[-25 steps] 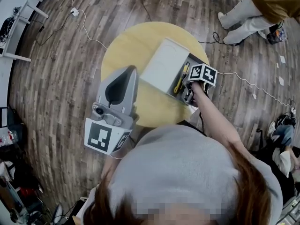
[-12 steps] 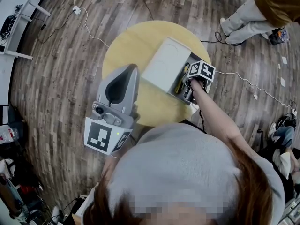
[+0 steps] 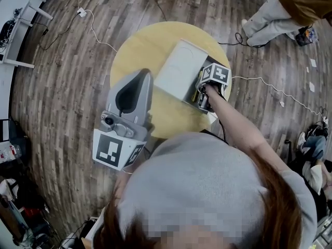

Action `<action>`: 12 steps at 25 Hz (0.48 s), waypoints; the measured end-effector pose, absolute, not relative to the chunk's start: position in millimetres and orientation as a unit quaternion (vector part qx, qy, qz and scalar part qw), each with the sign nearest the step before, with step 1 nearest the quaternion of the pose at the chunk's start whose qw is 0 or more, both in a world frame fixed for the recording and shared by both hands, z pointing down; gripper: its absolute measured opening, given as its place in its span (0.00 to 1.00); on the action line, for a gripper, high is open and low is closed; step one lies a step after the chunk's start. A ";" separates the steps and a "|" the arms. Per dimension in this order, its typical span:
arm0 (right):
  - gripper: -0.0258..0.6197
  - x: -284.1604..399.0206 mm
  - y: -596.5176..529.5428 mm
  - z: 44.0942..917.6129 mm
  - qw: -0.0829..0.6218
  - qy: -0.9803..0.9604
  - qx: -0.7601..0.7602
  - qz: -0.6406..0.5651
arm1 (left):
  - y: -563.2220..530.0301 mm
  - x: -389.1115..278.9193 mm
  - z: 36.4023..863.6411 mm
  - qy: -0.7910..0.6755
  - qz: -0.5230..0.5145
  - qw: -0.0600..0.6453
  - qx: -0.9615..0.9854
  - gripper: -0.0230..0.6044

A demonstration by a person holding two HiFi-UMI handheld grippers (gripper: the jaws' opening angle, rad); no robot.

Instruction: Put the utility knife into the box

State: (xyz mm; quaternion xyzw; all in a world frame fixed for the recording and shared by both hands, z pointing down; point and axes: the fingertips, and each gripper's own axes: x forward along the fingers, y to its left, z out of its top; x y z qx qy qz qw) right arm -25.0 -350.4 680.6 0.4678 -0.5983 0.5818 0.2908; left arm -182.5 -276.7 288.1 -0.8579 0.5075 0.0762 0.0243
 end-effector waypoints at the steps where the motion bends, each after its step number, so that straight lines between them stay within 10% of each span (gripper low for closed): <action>1: 0.23 -24.9 -350.4 680.7 0.290 -0.598 0.468 0.583 | -277.1 -182.1 287.8 0.507 0.077 0.024 -0.858 0.04; 12: 0.31 -29.7 -350.1 677.3 0.272 -0.610 0.458 0.587 | -277.2 -171.9 285.2 0.498 0.081 0.025 -0.863 0.04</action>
